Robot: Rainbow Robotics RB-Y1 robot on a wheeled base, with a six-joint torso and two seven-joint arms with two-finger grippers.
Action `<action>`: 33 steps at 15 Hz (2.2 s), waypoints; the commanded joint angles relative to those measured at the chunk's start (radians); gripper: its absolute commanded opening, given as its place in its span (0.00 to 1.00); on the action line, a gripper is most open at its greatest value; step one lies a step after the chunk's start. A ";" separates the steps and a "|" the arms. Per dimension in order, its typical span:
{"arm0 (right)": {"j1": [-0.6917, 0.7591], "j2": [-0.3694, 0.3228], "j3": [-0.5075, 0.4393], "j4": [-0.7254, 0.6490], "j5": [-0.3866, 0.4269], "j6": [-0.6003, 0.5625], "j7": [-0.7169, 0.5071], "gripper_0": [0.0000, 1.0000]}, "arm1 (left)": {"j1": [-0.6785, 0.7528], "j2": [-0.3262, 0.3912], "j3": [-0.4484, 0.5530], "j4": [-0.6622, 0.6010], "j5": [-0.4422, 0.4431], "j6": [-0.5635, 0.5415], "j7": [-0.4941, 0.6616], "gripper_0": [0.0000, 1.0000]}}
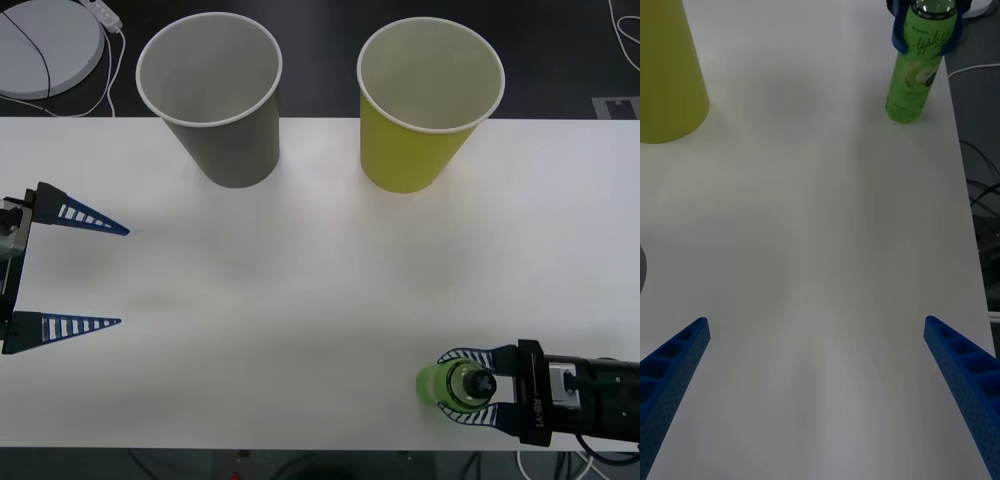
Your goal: Put the can into the green bin and the plastic bottle into the gray bin
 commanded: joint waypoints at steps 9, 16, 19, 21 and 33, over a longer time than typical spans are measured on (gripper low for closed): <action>0.001 -0.019 -0.015 -0.004 -0.037 -0.016 -0.017 0.00 | 0.000 0.000 0.000 0.000 0.000 0.000 0.000 1.00; 0.084 -0.083 -0.140 -0.158 -0.010 0.044 -0.194 0.00 | 0.000 0.000 0.000 0.000 0.000 0.000 0.000 1.00; 0.168 -0.103 -0.252 -0.297 0.055 0.110 -0.338 0.00 | 0.000 0.000 0.000 0.000 0.000 0.000 0.000 1.00; 0.214 -0.105 -0.321 -0.380 0.107 0.152 -0.453 0.00 | 0.000 0.000 0.000 0.000 0.000 0.000 0.000 1.00; 0.294 -0.114 -0.531 -0.733 0.375 0.282 -1.090 0.00 | 0.000 0.000 0.000 0.000 0.000 0.000 0.000 1.00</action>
